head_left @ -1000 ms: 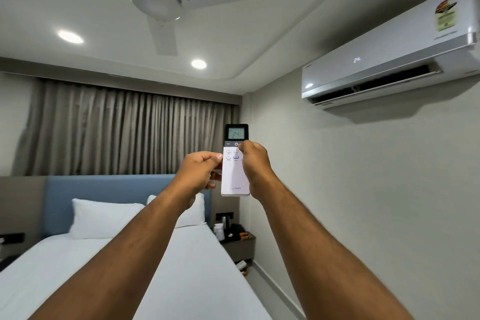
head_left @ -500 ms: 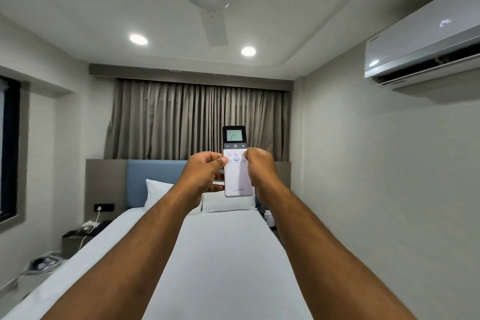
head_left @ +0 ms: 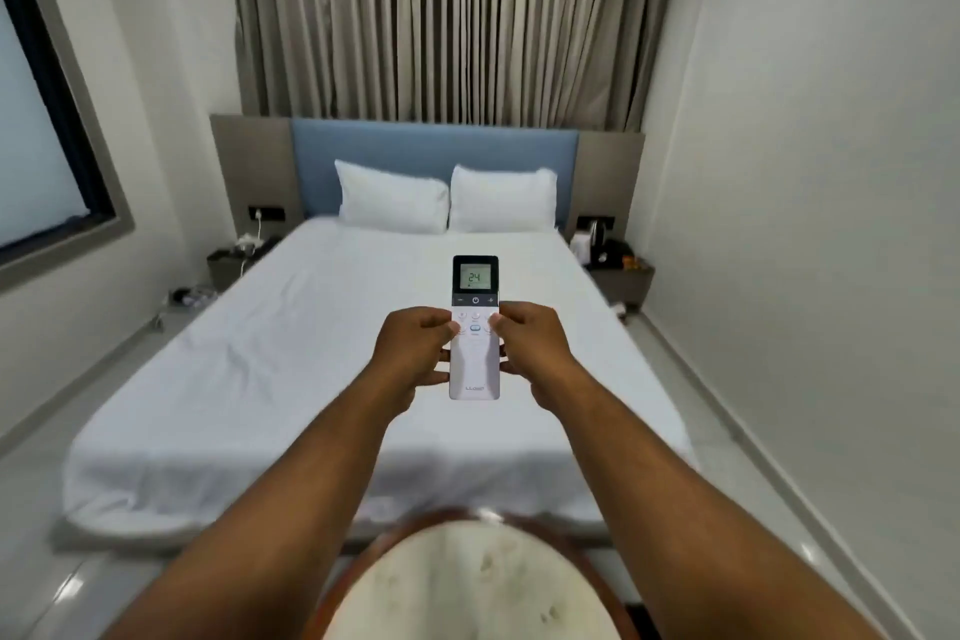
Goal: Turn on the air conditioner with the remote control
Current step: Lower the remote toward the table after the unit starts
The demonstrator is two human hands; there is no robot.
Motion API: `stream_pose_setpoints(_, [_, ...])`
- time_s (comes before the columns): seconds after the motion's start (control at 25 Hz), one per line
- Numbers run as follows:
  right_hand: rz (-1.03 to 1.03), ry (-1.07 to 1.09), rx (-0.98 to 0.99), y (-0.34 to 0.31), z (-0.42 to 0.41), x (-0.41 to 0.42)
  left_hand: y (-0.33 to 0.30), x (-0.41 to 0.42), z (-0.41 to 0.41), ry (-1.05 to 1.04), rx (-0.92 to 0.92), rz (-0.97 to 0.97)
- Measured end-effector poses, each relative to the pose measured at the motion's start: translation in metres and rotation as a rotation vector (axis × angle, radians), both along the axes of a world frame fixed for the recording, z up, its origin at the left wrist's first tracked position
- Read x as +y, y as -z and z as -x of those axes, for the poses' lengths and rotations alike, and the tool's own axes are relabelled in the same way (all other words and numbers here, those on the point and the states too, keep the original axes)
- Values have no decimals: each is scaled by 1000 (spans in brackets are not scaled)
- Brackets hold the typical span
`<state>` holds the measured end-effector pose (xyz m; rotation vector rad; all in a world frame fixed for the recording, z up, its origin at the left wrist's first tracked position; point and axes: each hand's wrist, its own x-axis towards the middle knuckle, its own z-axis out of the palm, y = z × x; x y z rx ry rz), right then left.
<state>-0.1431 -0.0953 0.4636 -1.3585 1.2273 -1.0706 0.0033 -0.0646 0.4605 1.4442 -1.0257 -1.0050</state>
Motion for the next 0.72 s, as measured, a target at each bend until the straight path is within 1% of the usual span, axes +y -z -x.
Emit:
stream_pose_setpoints(0.2, [-278,5,31,141,-1,17,138,20,5,-65,73,-268])
stream_pose_setpoints(0.32, [-435,7,34,232,1,36,226,39,8,-65,57,-423])
stream_pose_setpoints(0.4, [-519,47,35,282,2,49,276,54,11,-85,66,-489])
stream_pose_setpoints(0.48, [-625,85,53,341,3,66,332,71,14,-125,33,-557])
stream_pose_setpoints(0.6, [-739,107,110,416,6,90,403,94,18,-144,10,-651])
stream_pose_setpoints(0.72, [-777,110,191,479,5,102,465,107,19,-151,-10,-727])
